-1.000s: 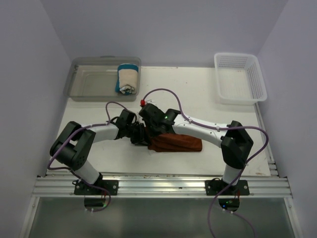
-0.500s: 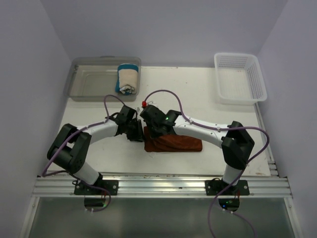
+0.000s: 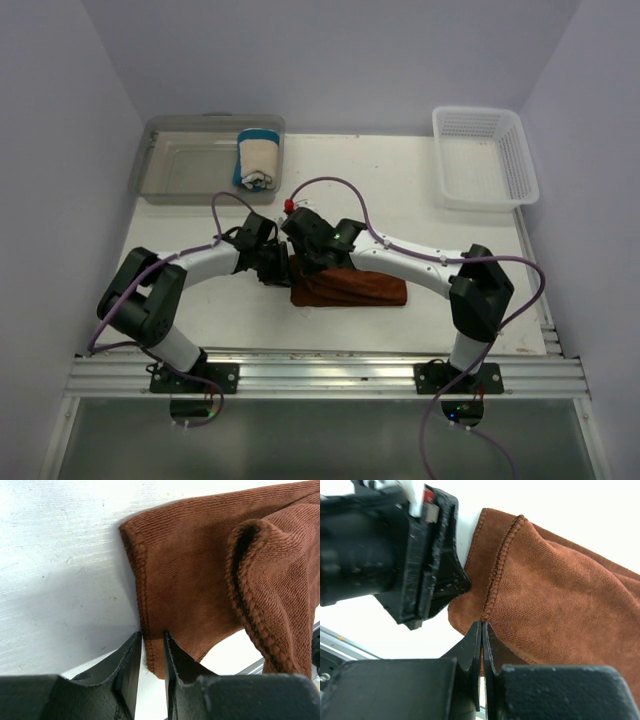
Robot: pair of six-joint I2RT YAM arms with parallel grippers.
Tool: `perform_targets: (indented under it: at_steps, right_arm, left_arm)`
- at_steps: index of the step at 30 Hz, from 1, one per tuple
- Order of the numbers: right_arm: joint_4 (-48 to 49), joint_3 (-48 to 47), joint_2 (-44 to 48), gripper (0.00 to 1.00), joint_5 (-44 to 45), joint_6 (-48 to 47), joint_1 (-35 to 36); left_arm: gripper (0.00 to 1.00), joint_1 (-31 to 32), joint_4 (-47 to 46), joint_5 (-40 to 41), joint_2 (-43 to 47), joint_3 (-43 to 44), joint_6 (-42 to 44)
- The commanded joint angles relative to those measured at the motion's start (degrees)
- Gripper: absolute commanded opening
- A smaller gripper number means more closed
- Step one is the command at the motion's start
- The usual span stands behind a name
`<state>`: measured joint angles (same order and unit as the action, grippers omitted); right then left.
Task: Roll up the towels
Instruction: Fold the towel
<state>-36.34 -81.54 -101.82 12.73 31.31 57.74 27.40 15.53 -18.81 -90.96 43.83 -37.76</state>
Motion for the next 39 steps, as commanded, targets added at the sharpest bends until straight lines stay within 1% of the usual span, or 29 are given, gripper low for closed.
perform_targets:
  at_steps: [1,6,13,25,31,39]
  right_arm:
    - [0.7,-3.2,1.7,0.00,-0.2,-0.2,0.2]
    - [0.7,-3.2,0.1,0.00,-1.0,-0.1,0.3]
    - [1.9,-2.5,0.9,0.00,-1.7,0.6,0.8]
    - [0.0,-6.9,1.3,0.00,-0.4,-0.2,1.6]
    - [-0.1,-7.5,-0.4,0.00,-0.5,-0.3,2.0]
    - [0.3,-5.7,-3.3,0.00,-0.5,0.2,2.0]
  left_arm:
    - [0.28,-0.1,0.7,0.8,-1.2,1.3,1.9]
    - [0.28,-0.1,0.5,0.6,-1.3,1.1,2.0]
    - [0.28,-0.2,-0.1,0.7,-1.1,-0.5,2.0]
    - [0.28,-0.2,-0.1,1.1,-1.9,-0.2,2.2]
    - [0.27,-0.2,0.5,1.5,-1.5,0.0,2.2]
    - [0.27,-0.2,2.7,2.8,1.3,-0.2,2.6]
